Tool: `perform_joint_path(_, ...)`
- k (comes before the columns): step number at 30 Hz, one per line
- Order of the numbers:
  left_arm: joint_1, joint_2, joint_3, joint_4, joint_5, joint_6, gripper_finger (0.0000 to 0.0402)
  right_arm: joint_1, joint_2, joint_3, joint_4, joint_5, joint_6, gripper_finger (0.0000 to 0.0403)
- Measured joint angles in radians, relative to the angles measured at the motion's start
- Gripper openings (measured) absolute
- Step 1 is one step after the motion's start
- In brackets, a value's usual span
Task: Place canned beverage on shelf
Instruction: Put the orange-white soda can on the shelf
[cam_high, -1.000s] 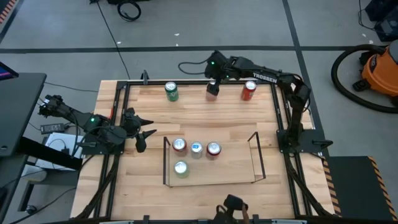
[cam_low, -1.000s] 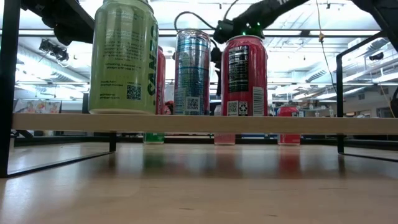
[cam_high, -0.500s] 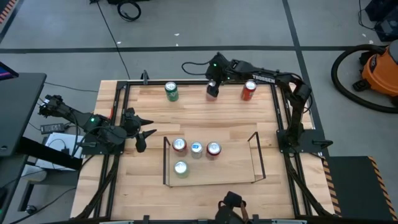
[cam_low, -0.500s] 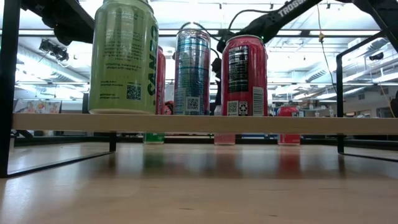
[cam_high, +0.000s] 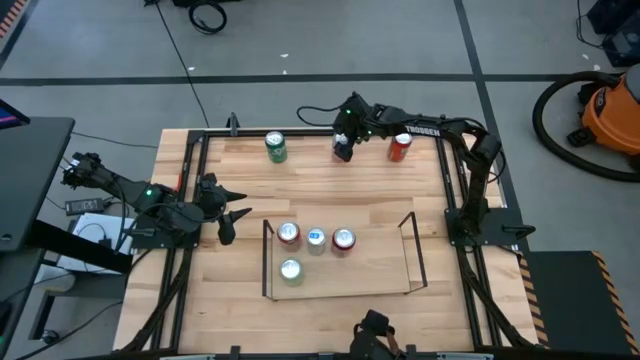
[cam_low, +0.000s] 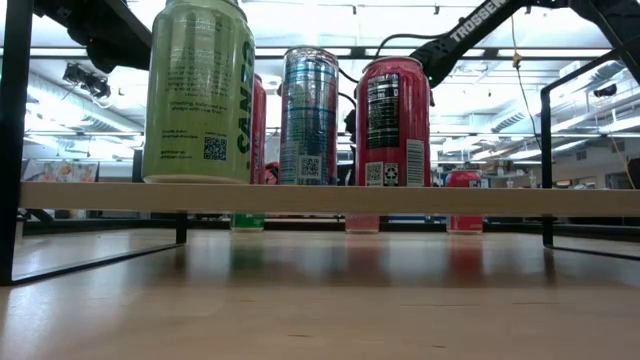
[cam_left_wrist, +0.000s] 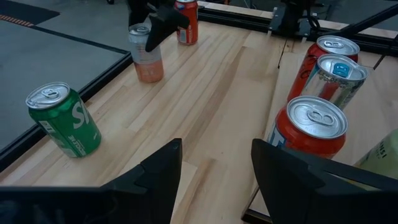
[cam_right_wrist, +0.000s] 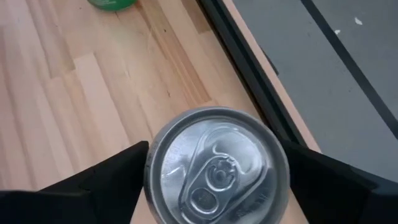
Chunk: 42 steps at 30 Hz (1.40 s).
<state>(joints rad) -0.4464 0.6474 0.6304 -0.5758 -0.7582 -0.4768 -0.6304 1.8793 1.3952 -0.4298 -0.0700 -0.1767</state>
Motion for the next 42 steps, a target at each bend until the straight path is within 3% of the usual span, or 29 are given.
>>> perform_joint_path(7, 0.000, 0.000, 0.000, -0.001, 0.000, 0.000, 0.0203, 0.008, 0.000, 0.000, -0.002, -0.002, -0.007, 0.0310)
perform_joint_path(20, 0.000, 0.000, 0.000, -0.005, 0.001, 0.000, 0.0203, 0.139, -0.055, 0.137, -0.349, -0.036, -0.089, 0.0323)
perform_joint_path(34, 0.000, 0.000, 0.000, -0.005, 0.002, -0.002, 0.0203, 0.438, -0.343, 0.191, -0.393, 0.040, -0.044, 0.0324)
perform_joint_path(42, 0.000, 0.000, 0.000, -0.005, 0.004, -0.012, 0.0203, 0.688, -0.379, 0.190, -0.318, 0.028, 0.083, 0.0324)
